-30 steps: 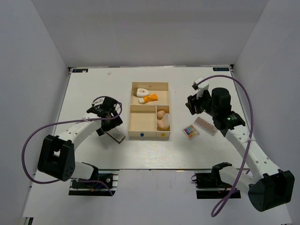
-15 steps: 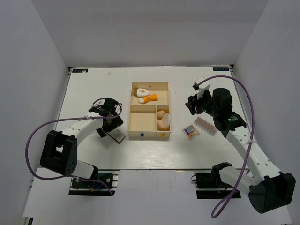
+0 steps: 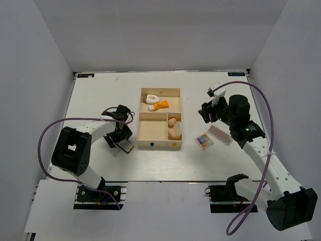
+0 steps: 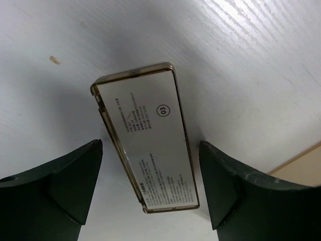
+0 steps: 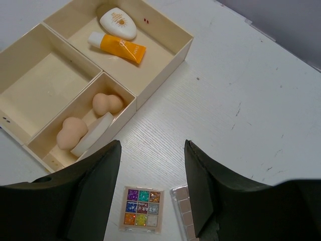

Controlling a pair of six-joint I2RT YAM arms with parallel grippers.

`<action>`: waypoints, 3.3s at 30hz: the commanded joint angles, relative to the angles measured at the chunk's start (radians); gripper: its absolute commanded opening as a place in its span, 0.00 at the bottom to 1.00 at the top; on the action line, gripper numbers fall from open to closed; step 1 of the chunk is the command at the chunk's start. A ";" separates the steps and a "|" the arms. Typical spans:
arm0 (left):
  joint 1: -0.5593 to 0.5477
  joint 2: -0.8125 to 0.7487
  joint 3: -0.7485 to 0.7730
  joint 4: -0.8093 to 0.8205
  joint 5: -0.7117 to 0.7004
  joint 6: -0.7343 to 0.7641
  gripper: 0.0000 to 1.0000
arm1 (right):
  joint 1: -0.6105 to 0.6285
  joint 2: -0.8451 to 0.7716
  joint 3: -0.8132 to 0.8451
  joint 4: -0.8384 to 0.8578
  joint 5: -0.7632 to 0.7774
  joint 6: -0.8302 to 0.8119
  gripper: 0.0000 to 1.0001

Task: Organize the makeup

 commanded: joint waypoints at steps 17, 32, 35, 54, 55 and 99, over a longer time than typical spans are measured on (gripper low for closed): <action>-0.014 -0.053 0.048 -0.028 -0.026 0.011 0.47 | -0.001 -0.046 -0.011 0.023 -0.034 0.015 0.60; -0.033 -0.315 0.153 0.219 0.448 0.453 0.27 | -0.004 -0.033 -0.007 0.026 -0.011 0.015 0.60; -0.057 -0.208 0.230 0.241 0.509 0.458 0.27 | -0.004 -0.030 -0.011 0.026 -0.002 0.012 0.60; -0.188 0.016 0.296 0.270 0.331 0.410 0.70 | -0.021 -0.011 -0.022 0.032 0.018 0.006 0.60; -0.188 0.018 0.299 0.267 0.293 0.410 0.71 | -0.018 -0.013 -0.022 0.032 0.018 0.004 0.60; -0.195 -0.708 -0.050 0.430 0.583 0.757 0.98 | -0.213 0.598 -0.033 -0.218 0.202 -0.465 0.70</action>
